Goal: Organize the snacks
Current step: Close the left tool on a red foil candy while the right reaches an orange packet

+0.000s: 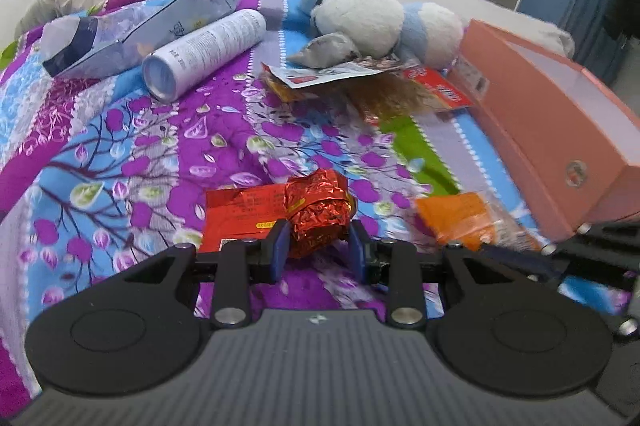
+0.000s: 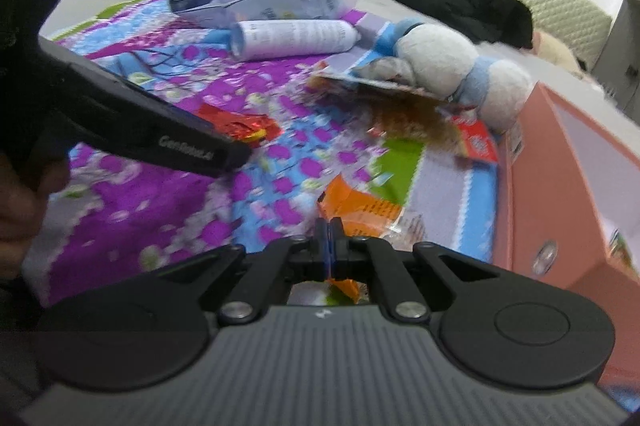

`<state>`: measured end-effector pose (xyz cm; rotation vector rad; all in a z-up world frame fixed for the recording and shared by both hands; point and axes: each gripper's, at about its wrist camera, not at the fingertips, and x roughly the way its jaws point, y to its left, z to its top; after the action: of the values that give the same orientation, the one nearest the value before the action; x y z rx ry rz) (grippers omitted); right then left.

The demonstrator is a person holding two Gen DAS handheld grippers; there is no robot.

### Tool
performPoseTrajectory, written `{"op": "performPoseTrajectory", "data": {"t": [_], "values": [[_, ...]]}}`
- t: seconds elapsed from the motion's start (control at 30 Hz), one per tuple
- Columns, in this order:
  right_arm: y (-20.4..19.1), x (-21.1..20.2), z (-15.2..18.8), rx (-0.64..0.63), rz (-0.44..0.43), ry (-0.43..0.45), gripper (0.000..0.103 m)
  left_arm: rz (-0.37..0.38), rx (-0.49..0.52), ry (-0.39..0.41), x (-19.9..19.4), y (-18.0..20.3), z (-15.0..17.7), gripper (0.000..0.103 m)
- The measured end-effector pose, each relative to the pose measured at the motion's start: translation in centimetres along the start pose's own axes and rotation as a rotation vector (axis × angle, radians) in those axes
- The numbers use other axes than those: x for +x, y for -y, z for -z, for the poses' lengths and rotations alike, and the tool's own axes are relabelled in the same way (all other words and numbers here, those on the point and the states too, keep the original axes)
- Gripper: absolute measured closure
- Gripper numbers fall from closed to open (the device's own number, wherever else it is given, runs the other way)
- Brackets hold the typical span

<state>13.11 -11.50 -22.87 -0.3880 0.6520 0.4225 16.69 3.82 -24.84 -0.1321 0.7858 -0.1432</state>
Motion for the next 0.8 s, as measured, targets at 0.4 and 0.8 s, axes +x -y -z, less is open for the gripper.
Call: {"op": "performPoseTrajectory", "data": {"t": [0.4,0.8], "values": [[-0.4,-2.5,1.8,0.086,-0.097,-0.059,0.099,0.011,-0.07,-0.072,-1.8,0.0,2.6,0.058],[0.5,-2.8,1.0,0.131,-0.176,-0.023,0.055,0.052,-0.162,-0.039,-1.8,-1.2,2.1,0.048]]}}
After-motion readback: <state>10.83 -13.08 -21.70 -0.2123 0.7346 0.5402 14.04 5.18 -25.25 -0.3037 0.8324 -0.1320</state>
